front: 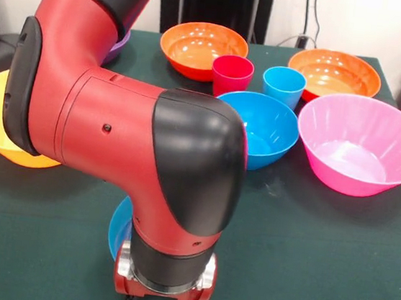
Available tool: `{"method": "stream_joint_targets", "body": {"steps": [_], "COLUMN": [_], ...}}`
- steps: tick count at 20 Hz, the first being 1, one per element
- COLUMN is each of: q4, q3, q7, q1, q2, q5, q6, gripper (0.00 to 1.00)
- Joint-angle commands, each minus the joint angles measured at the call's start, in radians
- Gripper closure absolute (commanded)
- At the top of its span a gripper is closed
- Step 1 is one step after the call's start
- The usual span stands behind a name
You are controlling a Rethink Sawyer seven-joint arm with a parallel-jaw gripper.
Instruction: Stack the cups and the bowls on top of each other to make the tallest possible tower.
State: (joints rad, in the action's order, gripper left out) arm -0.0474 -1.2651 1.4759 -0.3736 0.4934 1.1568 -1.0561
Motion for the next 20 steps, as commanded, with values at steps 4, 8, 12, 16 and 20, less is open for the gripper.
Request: {"method": "stream_joint_targets", "body": {"steps": [4, 8, 12, 16, 20], "q4": [0.012, 0.016, 0.023, 0.027, 0.035], "q3": [-0.104, -0.031, 0.07, 0.092, 0.125], "q7": [-0.325, -0.319, -0.312, -0.298, -0.285], "q1": [-0.022, -0.007, 0.011, 0.026, 0.045], "q2": [-0.001, -0.033, -0.046, -0.061, -0.084], "q5": [0.03, -0.046, -0.143, -0.16, -0.19], "q6": [-0.076, -0.127, -0.152, -0.179, -0.21], "gripper": [0.0, 0.0, 0.0, 0.0, 0.0]}}
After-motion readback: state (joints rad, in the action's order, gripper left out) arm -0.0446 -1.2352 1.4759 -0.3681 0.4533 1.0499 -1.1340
